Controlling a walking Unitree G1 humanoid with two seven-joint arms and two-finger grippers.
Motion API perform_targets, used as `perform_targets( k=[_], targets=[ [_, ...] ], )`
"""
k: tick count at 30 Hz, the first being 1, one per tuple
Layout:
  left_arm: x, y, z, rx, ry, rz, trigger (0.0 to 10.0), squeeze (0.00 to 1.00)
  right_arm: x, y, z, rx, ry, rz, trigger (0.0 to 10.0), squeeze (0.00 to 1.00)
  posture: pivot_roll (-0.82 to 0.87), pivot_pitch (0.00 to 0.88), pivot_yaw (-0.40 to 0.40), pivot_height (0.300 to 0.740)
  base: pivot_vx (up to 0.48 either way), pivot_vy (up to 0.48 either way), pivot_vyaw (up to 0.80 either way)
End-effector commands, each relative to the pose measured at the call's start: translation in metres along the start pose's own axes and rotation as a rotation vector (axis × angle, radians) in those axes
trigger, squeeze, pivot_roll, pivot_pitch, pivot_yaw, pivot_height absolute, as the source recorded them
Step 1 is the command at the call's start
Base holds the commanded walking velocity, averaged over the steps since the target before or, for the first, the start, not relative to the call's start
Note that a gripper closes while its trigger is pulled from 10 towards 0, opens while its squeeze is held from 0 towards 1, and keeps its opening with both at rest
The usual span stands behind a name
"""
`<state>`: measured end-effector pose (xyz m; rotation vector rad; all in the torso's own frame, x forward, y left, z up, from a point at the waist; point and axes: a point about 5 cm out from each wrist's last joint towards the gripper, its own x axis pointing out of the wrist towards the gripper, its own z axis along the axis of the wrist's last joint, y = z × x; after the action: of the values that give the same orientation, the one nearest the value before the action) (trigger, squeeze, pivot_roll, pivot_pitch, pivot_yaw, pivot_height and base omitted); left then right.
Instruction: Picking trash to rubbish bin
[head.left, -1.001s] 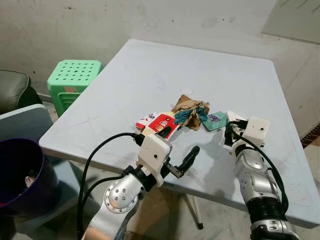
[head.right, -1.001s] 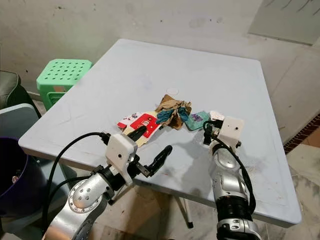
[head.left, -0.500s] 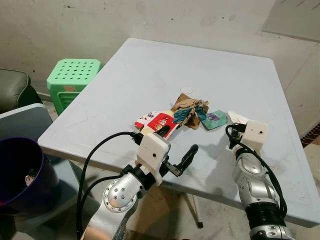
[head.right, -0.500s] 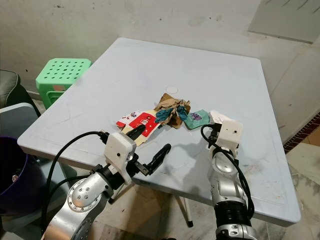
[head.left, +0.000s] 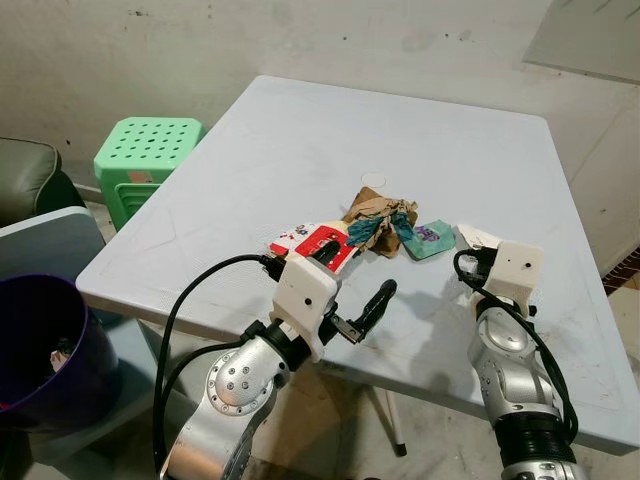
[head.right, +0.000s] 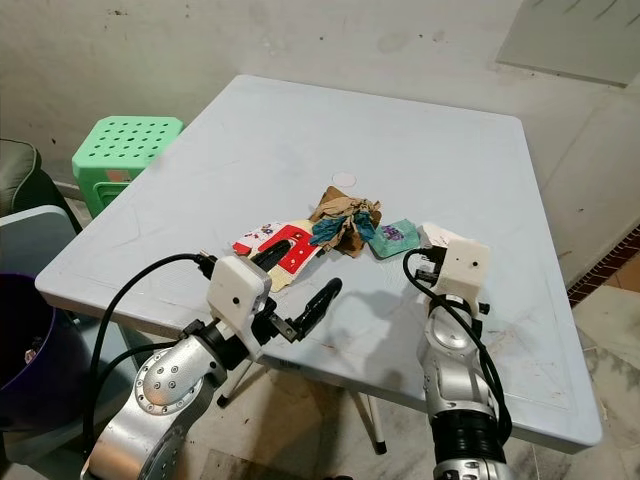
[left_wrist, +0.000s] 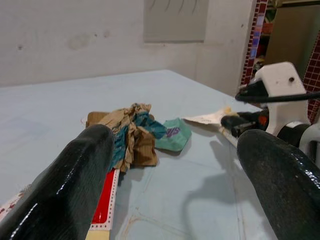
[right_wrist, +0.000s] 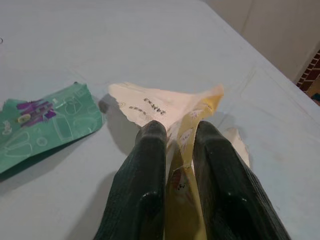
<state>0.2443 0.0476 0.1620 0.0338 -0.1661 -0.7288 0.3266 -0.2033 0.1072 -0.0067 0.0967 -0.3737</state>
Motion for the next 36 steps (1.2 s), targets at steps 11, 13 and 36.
perform_targets(
  k=[11, 13, 36],
  targets=[
    [0.005, 0.004, 0.003, 0.003, -0.025, -0.006, 10.0, 0.0, -0.002, -0.008, 0.006, 0.043, -0.019, -0.015, 0.0, 0.0, 0.0, 0.069, -0.039, 0.74, 0.0, 0.0, 0.0],
    [0.006, 0.005, 0.004, 0.007, -0.029, -0.004, 10.0, 0.0, -0.002, -0.01, 0.008, 0.072, -0.018, -0.017, 0.0, 0.0, 0.0, 0.067, -0.038, 0.74, 0.0, 0.0, 0.0],
    [0.015, 0.09, 0.028, -0.074, -0.111, 0.163, 10.0, 0.0, -0.02, 0.003, 0.071, 0.291, -0.265, 0.558, 10.0, 0.0, 0.0, 0.042, -0.035, 0.74, 0.0, 0.0, 0.0]
  ],
)
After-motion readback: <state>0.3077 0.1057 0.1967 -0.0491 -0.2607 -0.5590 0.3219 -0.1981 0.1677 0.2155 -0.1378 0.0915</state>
